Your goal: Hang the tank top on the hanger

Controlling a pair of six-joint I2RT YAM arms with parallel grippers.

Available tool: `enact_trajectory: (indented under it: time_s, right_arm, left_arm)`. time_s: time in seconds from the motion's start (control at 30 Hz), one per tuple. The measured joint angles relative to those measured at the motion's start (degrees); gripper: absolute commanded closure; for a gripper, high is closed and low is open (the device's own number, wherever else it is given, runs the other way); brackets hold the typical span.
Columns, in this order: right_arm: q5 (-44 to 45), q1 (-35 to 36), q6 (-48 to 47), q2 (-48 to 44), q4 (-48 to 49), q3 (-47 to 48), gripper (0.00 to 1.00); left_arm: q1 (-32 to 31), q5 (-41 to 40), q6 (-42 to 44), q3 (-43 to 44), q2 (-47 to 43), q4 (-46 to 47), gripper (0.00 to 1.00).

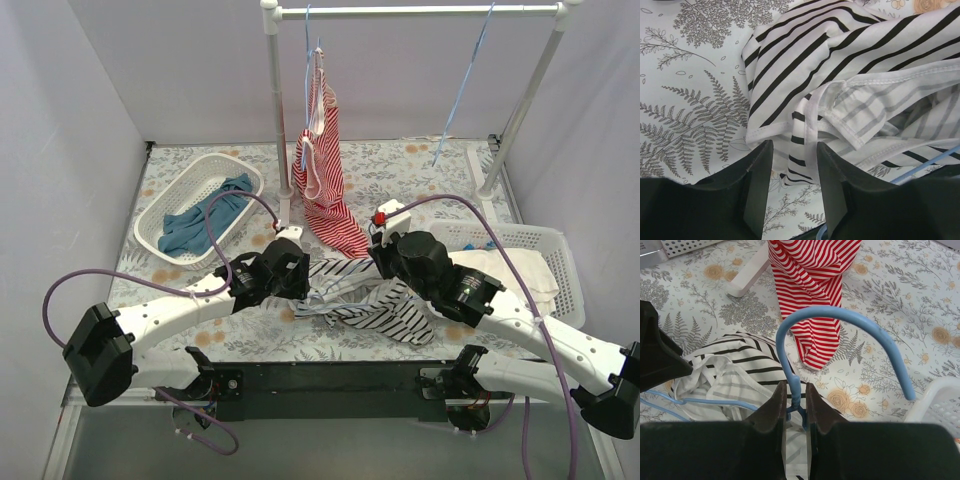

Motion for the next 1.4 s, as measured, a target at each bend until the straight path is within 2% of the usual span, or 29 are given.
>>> enact_trajectory:
  time_s: [0.17, 0.27, 0.3, 0.4, 0.53, 0.67, 0.9, 1.1, 1.4]
  right_arm:
    - [0.94, 0.04, -0.02, 0.57, -0.52, 0.02, 0.99]
    - [1.09, 0.07, 0.0, 0.68, -0.9, 0.02, 0.99]
    - [1.14, 0.09, -0.02, 0.68, -0.92, 0.02, 0.99]
    - [1.38, 0.26, 0.0, 0.68, -1.05, 0.02, 0.99]
    - [2.25, 0.31, 0.04, 0.72, -1.27, 0.11, 0.99]
    - [4.48, 0.31, 0.28, 0.72, -1.86, 0.76, 0.99]
    - [10.12, 0.31, 2.47, 1.6, -2.49, 2.67, 0.99]
    - [11.63, 0.31, 3.37, 3.37, -2.78, 3.34, 0.99]
    - [12.35, 0.31, 3.65, 3.48, -2.99, 4.79, 0.99]
  left_arm:
    - [0.0, 2.73, 1.25, 0.0, -0.76, 1.42, 0.57]
    - [0.0, 4.33, 2.08, 0.0, -0.7, 1.57, 0.64]
    - [0.0, 4.79, 2.25, 0.0, -0.68, 1.6, 0.7]
    - [0.0, 5.51, 2.75, 0.0, -0.24, 1.6, 0.77]
    - [0.0, 5.81, 3.04, 0.0, 0.9, 1.14, 0.93]
    - [0.0, 5.09, 3.06, -0.02, 1.27, -0.17, 1.0]
    - [0.0, 3.8, 2.89, -0.28, -1.73, -1.86, 1.0]
    - [0.0, 3.54, 2.84, 0.28, -3.65, -3.67, 1.0]
    - [0.0, -0.13, 2.97, 9.29, -3.56, -7.54, 1.0]
